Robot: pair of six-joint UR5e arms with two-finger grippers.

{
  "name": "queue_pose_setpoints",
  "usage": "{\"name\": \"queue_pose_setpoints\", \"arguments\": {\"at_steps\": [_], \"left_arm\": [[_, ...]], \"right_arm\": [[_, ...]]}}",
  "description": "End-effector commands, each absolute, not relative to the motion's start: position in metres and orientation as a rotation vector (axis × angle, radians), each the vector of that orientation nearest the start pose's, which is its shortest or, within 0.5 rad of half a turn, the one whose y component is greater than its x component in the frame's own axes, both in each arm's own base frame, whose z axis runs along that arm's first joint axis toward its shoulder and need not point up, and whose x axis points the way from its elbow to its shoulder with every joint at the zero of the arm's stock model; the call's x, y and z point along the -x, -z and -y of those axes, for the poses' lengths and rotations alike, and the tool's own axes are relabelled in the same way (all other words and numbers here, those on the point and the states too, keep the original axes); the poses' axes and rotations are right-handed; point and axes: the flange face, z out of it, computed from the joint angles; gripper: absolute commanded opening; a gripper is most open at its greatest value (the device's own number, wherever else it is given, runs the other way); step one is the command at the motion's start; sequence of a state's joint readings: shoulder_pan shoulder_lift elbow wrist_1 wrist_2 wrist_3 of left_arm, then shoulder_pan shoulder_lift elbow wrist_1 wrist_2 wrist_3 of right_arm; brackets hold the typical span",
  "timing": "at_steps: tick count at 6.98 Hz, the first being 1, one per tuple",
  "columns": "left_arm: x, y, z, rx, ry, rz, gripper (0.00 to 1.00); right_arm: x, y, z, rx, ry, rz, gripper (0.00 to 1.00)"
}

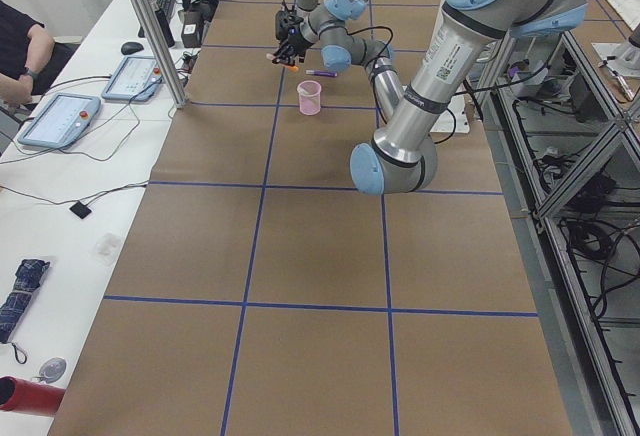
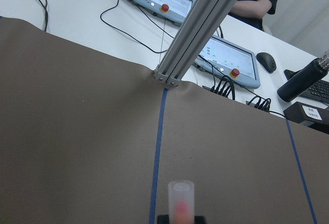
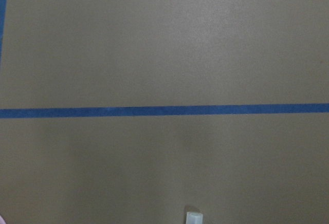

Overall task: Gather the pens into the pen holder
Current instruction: 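Raise the right gripper while the left gripper carries the orange pen to the cup, then lower the orange pen into the pink cup and open the left gripper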

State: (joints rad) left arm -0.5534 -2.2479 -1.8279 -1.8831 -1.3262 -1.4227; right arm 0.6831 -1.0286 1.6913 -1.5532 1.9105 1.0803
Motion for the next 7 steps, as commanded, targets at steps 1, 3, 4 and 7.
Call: {"name": "queue_pose_setpoints", "arguments": {"at_steps": [1,3,4,7], "left_arm": [[-0.486,-0.12,0.426,-0.671,0.488,-1.058,0.0],[-0.517,-0.13,0.419,-0.716,0.499,-0.998,0.0],[-0.526,-0.126,0.422,-0.718,0.499,-0.991,0.0],[-0.552,-0.124,0.424,-0.724,0.507,-0.968,0.0]], "right_arm": [[0.455,-0.313,0.507,-0.044,-0.058,0.741,1.0],[0.455,-0.323,0.517,-0.015,-0.062,0.774,1.0],[0.457,-0.324,0.518,-0.014,-0.062,0.787,1.0],[0.46,-0.327,0.518,0.015,-0.11,0.783,1.0]]}}
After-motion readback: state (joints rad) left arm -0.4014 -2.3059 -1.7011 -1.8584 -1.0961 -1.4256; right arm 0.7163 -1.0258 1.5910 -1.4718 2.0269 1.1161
